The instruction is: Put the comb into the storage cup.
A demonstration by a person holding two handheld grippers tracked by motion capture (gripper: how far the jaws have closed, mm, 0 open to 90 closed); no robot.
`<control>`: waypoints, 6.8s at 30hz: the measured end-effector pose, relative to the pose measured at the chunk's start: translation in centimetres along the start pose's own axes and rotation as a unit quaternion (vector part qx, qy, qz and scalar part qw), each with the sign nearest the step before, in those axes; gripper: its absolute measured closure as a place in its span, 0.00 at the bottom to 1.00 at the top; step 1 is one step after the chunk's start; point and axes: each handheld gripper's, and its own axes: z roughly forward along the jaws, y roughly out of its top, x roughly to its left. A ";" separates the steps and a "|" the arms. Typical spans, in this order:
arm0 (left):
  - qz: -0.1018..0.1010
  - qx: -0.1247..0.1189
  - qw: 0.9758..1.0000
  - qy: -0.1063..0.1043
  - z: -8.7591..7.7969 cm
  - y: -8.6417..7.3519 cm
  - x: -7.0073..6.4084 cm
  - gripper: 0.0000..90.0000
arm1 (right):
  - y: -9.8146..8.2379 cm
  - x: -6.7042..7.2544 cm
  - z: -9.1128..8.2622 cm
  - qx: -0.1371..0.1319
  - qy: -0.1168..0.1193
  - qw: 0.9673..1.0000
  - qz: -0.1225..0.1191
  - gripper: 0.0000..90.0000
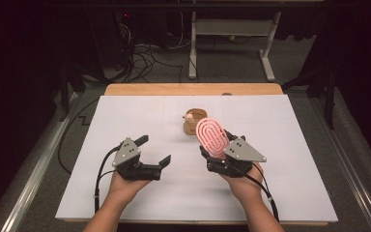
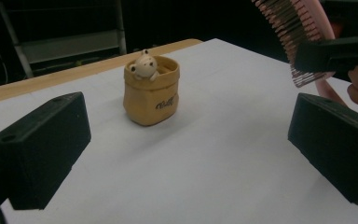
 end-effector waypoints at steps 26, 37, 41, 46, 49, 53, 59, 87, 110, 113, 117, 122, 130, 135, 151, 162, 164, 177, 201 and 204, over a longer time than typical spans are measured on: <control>-0.019 -0.026 0.998 -0.054 1.6 1.2 -1.7 0.00 | -0.9 1.3 -0.1 0.005 -0.014 1.000 -0.026 0.23; -0.036 -0.035 0.996 -0.069 1.5 1.2 -2.1 0.00 | -0.9 3.1 0.4 0.002 0.011 0.999 -0.046 0.23; -0.040 -0.037 0.996 -0.073 1.5 1.2 -2.2 0.00 | -1.1 3.8 0.6 0.003 0.013 0.998 -0.056 0.23; -0.044 -0.033 0.996 -0.066 1.7 1.2 -2.2 0.00 | -1.3 4.6 0.8 0.006 0.022 0.997 -0.070 0.23; -0.045 -0.026 0.996 -0.071 1.8 1.1 -2.2 0.00 | -1.3 5.0 1.0 0.007 0.026 0.997 -0.075 0.23; -0.052 -0.019 0.996 -0.074 2.0 1.0 -2.3 0.00 | -1.2 5.3 1.0 0.005 0.028 0.996 -0.080 0.23; -0.059 -0.015 0.995 -0.081 2.2 0.9 -2.3 0.00 | -1.0 6.0 1.0 0.002 0.036 0.996 -0.082 0.23; -0.085 -0.001 0.987 -0.139 2.8 0.4 -2.2 0.27 | -0.8 7.0 1.1 0.001 0.045 0.995 -0.090 0.23; -0.091 0.007 0.983 -0.159 2.8 0.2 -2.2 0.55 | -0.7 7.1 1.0 0.001 0.037 0.994 -0.098 0.23; -0.091 0.006 0.983 -0.159 2.8 0.3 -2.3 0.57 | -0.7 7.1 0.9 0.000 0.037 0.995 -0.097 0.23; -0.091 -0.001 0.982 -0.164 2.6 0.4 -2.4 0.60 | -0.6 7.2 0.9 -0.001 0.035 0.994 -0.100 0.23; -0.086 -0.009 0.983 -0.162 2.3 0.6 -2.7 0.64 | -0.4 7.4 0.7 -0.007 0.026 0.994 -0.110 0.23; -0.085 -0.015 0.983 -0.161 2.3 1.1 -3.2 0.67 | -0.1 7.3 0.4 -0.012 0.013 0.993 -0.116 0.23; -0.081 -0.018 0.984 -0.159 2.1 1.4 -3.5 0.69 | 0.0 7.4 0.4 -0.013 0.008 0.994 -0.109 0.22; -0.072 -0.018 0.985 -0.156 1.9 1.7 -3.7 0.70 | 0.3 7.5 0.2 -0.017 0.005 0.994 -0.108 0.22; -0.070 -0.020 0.986 -0.151 1.7 1.7 -3.4 0.70 | 0.1 7.4 0.7 -0.008 0.020 0.995 -0.100 0.11; -0.070 -0.023 0.986 -0.149 1.5 1.8 -3.3 0.70 | 0.0 7.0 1.1 0.004 0.034 0.996 -0.080 0.00; -0.052 -0.029 0.990 -0.130 0.9 2.0 -3.0 0.70 | -0.3 6.6 1.2 -0.001 0.052 0.997 -0.061 0.00; -0.014 -0.043 0.996 -0.077 -0.7 2.5 -2.2 0.71 | -0.6 5.6 0.4 -0.006 0.067 0.997 -0.044 0.00; -0.012 -0.044 0.996 -0.072 -0.9 2.6 -2.1 0.71 | -0.8 5.1 0.4 -0.002 0.064 0.997 -0.036 0.00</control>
